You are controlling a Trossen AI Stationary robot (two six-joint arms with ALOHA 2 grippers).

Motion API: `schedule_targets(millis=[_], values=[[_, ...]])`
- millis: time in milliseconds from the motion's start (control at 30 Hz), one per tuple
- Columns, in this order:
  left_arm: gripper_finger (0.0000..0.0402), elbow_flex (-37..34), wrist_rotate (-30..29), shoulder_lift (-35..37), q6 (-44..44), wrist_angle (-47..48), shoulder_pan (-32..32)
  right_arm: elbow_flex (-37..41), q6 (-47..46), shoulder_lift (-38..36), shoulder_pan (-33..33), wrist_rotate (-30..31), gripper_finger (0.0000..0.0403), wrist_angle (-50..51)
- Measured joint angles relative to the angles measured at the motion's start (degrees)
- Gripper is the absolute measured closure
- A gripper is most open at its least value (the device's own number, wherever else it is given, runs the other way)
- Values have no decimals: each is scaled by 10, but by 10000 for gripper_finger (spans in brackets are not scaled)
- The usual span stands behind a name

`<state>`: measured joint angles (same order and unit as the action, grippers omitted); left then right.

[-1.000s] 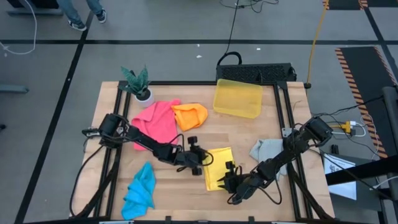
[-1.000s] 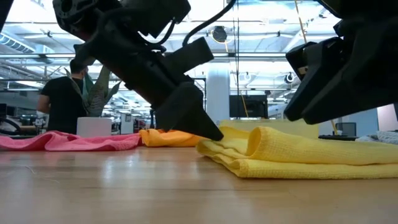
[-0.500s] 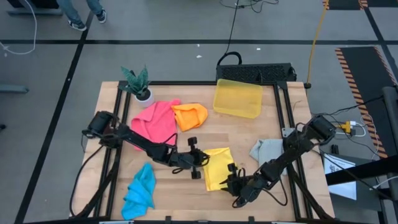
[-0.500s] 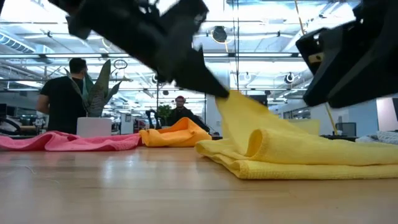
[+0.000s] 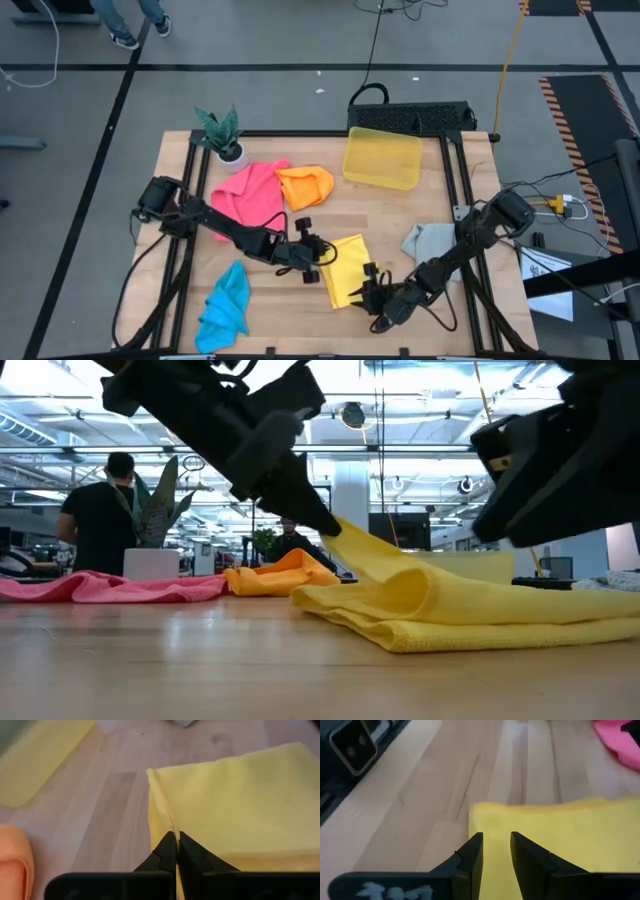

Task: Fold microfiber towels
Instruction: Fold the yellow kitchen towel

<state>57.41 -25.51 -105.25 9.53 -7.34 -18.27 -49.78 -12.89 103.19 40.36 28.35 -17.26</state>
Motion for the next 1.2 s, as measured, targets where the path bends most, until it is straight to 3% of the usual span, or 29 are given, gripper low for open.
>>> schedule_targets(millis=[133,300,433,633,767,967,1200], values=[[383,0,3,0,0,-1,0,0,60,23,-1,2,314,-49],[397,0,5,3,0,-1,-3,-3,43,36,-2,0,314,-79],[385,0,9,4,0,-1,-3,-12,44,60,-5,-16,300,-112],[391,0,9,4,2,9,-3,-93,46,98,-6,-12,257,-8],[395,0,10,4,3,14,-3,-135,1,101,-6,30,247,88],[376,0,10,4,8,21,-3,-145,-44,98,-10,16,283,121],[396,0,4,4,11,18,-3,-140,-19,98,-10,1,385,120]])
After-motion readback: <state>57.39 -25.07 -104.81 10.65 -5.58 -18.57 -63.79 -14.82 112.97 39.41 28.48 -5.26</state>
